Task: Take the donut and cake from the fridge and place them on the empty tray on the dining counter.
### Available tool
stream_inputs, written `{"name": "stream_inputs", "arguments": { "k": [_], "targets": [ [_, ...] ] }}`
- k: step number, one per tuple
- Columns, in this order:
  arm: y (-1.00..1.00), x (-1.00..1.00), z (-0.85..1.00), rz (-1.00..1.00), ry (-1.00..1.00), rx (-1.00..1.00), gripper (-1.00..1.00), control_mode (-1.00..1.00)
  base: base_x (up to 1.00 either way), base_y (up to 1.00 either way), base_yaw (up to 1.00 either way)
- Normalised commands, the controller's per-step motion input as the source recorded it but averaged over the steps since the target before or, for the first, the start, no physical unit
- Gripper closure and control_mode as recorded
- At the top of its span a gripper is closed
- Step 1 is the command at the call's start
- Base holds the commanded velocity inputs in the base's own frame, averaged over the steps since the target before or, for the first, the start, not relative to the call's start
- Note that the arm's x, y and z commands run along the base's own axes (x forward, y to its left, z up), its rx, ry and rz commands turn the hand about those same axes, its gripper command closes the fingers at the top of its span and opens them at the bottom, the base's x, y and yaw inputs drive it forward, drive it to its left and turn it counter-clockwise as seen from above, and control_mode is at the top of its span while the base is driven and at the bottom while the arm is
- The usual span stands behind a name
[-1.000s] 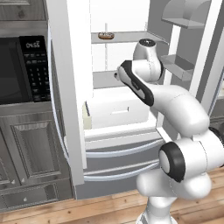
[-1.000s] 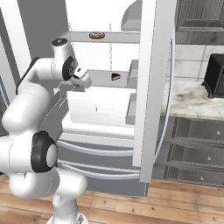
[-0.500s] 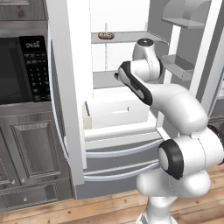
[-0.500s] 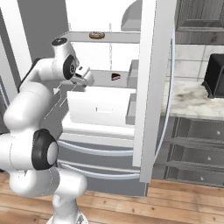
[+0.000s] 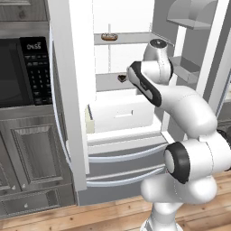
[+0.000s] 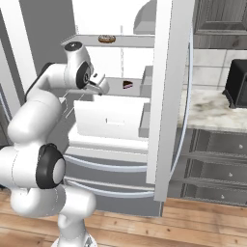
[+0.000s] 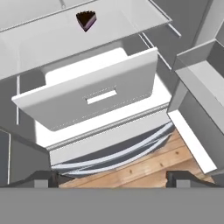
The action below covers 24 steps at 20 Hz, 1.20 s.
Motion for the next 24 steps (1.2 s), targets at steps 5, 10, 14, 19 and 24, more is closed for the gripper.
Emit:
{"name": "stream_inputs", "arguments": {
  "k": [5,10,14,19,24],
  "targets": [
    [0.00,0.12,0.13,0.00,-0.18,0.01,-1.00,-1.00,0.00,0.00,0.00],
    [0.00,0.12,0.27,0.01,-0.16,0.03,-1.00,-1.00,0.00,0.00,0.00],
    [0.00,0.06,0.39,0.02,-0.15,0.03,-1.00,-1.00,0.00,0.00,0.00],
    [0.00,0.00,0.24,0.02,-0.09,0.02,-1.00,-1.00,0.00,0.00,0.00],
    [0.00,-0.09,0.00,0.04,0.00,0.00,-1.00,-1.00,0.00,0.00,0.00]
  ]
}}
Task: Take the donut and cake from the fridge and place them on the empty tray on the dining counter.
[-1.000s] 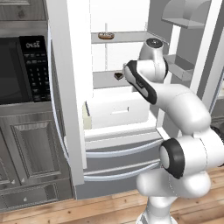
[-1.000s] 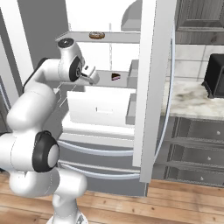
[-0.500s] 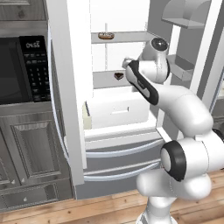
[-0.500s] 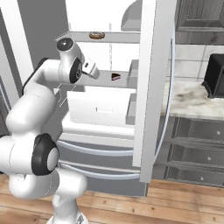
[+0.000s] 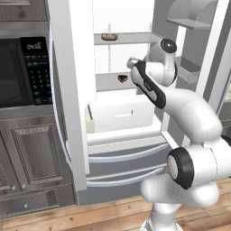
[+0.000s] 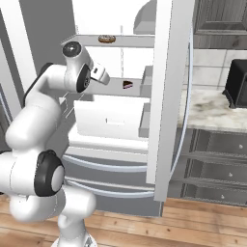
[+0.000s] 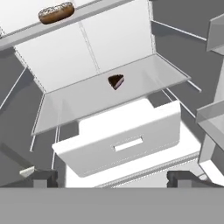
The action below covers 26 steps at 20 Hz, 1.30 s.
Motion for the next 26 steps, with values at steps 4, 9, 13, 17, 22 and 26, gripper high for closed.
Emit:
{"name": "stream_inputs", "arguments": {
  "k": [4,9,13,17,22,26],
  "targets": [
    [0.00,-0.54,0.00,0.05,0.00,0.00,-1.00,-1.00,0.00,0.00,0.00],
    [0.00,-0.51,-0.01,0.01,0.01,0.00,-1.00,-1.00,0.00,0.00,0.00],
    [0.06,-0.33,-0.32,0.00,0.16,-0.01,-1.00,-1.00,0.00,0.00,0.00],
    [0.08,-0.21,-0.56,0.00,0.27,-0.05,-1.00,-1.00,0.00,0.00,0.00],
    [0.00,-0.47,-0.47,0.00,0.18,-0.01,-1.00,-1.00,0.00,0.00,0.00],
    [-0.03,-0.61,-0.60,0.00,0.16,0.00,-1.00,-1.00,0.00,0.00,0.00]
  ]
}}
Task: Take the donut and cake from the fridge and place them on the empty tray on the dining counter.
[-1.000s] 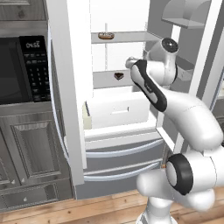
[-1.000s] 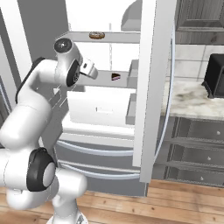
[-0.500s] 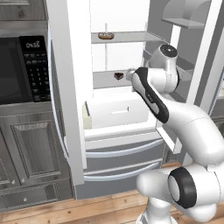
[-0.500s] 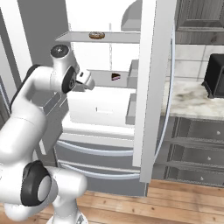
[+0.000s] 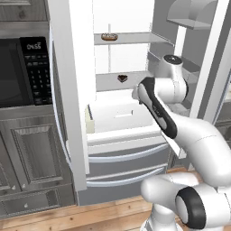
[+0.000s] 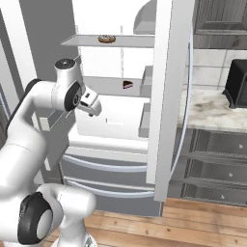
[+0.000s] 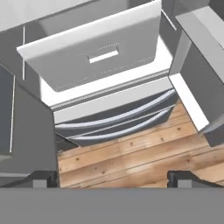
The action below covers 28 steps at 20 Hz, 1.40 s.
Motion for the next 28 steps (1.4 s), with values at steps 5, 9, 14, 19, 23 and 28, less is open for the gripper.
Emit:
{"name": "stream_inputs", "arguments": {
  "k": [5,9,14,19,23,28],
  "targets": [
    [-0.04,-0.48,-0.72,0.00,0.18,0.00,-1.00,-1.00,0.00,0.00,0.00],
    [-0.04,-0.09,-0.66,0.00,0.21,0.00,-1.00,-1.00,0.00,0.00,0.00],
    [-0.03,0.00,-0.29,0.00,0.02,0.00,-1.00,-1.00,0.00,0.00,0.00],
    [-0.05,0.00,-0.16,0.00,0.00,0.00,-1.00,-1.00,0.00,0.00,0.00],
    [0.00,0.00,-0.06,0.00,0.00,0.00,-1.00,1.00,0.00,0.00,0.00],
    [0.00,0.00,0.00,0.00,0.00,0.00,-1.00,1.00,0.09,0.00,0.01]
  ]
}}
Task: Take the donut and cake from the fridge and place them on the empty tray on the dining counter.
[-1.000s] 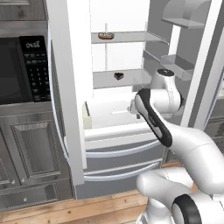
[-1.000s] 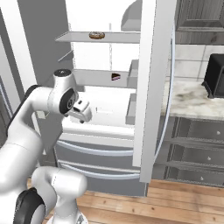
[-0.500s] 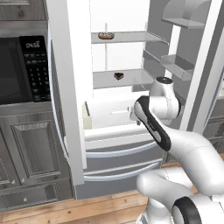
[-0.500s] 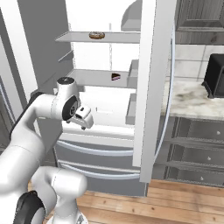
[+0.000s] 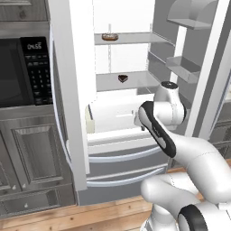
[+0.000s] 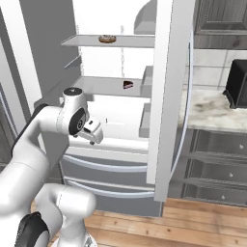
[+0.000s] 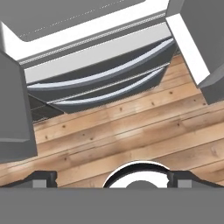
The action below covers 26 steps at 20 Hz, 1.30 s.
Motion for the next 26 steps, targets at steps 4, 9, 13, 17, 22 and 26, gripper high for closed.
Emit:
{"name": "stream_inputs", "arguments": {
  "k": [4,9,13,17,22,26],
  "targets": [
    [0.00,0.00,0.00,0.00,0.00,0.00,-1.00,1.00,0.22,0.00,0.04],
    [0.00,0.00,0.00,0.00,0.00,0.00,-1.00,1.00,0.35,0.03,0.04],
    [0.00,0.00,0.00,0.00,0.00,0.00,-1.00,1.00,0.47,0.01,0.01],
    [0.00,0.00,0.00,0.00,0.00,0.00,-1.00,1.00,0.48,0.00,0.00],
    [0.00,0.00,0.00,0.00,0.00,0.00,-1.00,1.00,0.49,0.00,0.00],
    [0.00,0.00,0.00,0.00,0.00,0.00,-1.00,1.00,0.47,0.00,0.00]
  ]
}}
